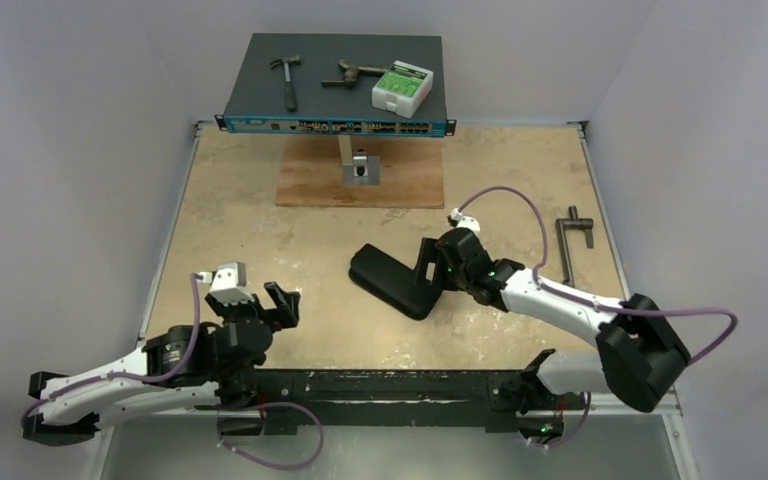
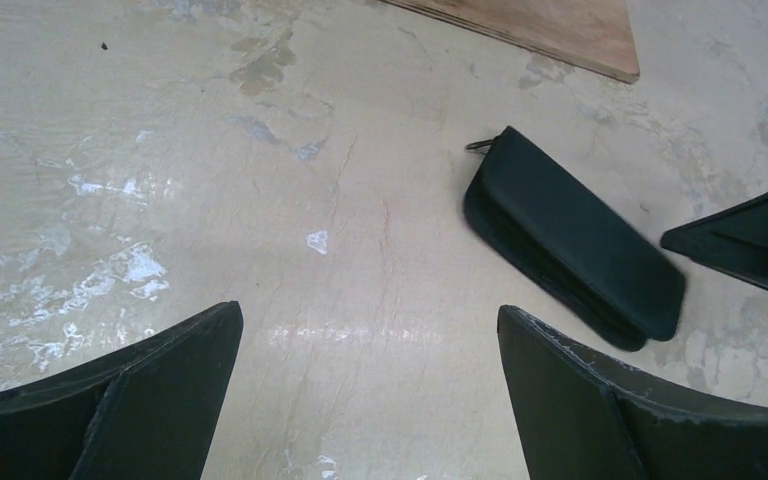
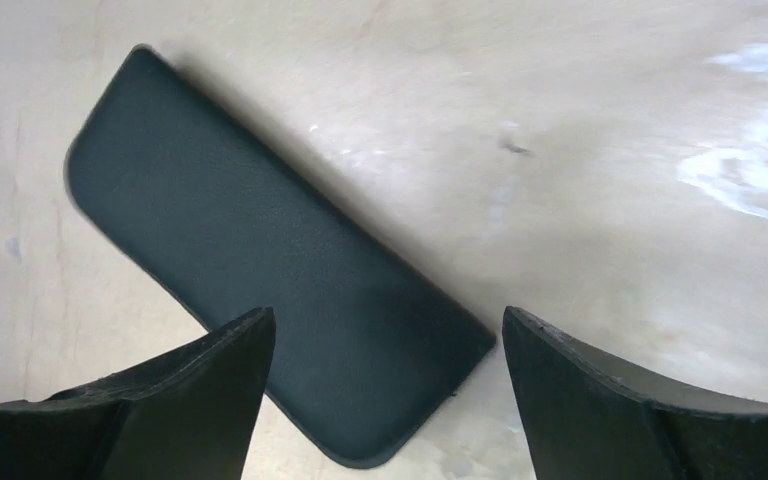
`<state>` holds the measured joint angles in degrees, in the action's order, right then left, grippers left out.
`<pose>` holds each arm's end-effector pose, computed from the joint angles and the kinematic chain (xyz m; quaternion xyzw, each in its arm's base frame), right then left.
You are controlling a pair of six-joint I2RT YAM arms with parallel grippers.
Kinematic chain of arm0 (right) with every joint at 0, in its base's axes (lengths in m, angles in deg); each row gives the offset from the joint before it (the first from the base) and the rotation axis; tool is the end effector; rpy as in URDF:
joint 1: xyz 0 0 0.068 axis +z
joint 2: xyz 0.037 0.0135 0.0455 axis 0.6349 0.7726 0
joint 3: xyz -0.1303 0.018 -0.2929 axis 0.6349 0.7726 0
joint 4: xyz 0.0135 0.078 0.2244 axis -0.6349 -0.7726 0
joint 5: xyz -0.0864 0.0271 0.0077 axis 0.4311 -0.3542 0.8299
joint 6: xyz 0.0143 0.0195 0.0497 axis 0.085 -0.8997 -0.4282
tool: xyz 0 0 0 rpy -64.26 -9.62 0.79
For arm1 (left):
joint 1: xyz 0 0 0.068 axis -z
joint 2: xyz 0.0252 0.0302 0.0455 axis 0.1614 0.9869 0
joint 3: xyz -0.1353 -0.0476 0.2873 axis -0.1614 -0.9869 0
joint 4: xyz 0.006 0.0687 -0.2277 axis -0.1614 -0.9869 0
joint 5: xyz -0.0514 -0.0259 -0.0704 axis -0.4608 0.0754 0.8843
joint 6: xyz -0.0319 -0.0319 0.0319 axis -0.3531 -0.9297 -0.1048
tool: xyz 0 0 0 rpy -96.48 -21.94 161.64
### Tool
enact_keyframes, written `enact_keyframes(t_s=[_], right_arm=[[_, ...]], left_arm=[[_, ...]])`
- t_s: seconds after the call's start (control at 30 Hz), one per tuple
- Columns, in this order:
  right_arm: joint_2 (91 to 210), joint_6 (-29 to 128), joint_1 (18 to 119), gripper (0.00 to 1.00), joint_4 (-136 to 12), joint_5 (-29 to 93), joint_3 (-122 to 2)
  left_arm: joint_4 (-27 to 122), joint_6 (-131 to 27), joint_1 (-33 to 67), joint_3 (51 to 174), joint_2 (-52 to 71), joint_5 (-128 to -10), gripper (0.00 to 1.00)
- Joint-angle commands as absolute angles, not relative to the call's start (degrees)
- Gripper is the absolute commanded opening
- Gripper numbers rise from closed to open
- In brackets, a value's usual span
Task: Sort the hair-cutting tools
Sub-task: Place the hairdressing tool bag at the center of the board, then reset both arms
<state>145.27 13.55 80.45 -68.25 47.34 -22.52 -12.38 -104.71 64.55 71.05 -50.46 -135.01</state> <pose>0.1796 0.1499 0.2510 0.0365 0.9213 0.2099 0.3254 0.0261 0.0244 0.2498 -0.1236 0.8158 -0.1655 0.5402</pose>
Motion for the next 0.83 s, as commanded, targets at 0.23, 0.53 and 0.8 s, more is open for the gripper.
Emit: enact_keyframes(t_s=[0.23, 0.53, 0.8], right_arm=[[110.9, 5.5, 79.3, 0.99, -78.2, 73.3, -10.9], [102.0, 5.0, 79.3, 0.99, -72.0, 68.5, -7.5], [104.1, 4.9, 79.3, 0.99, -79.4, 69.6, -12.8]], left_arm=[[-14.9, -113.9, 64.5, 72.1, -43.5, -134.7, 1.00], [-11.6, -115.1, 64.4, 71.0, -42.7, -131.0, 1.00], [-13.6, -117.7, 64.5, 73.0, -39.0, -130.7, 1.00]])
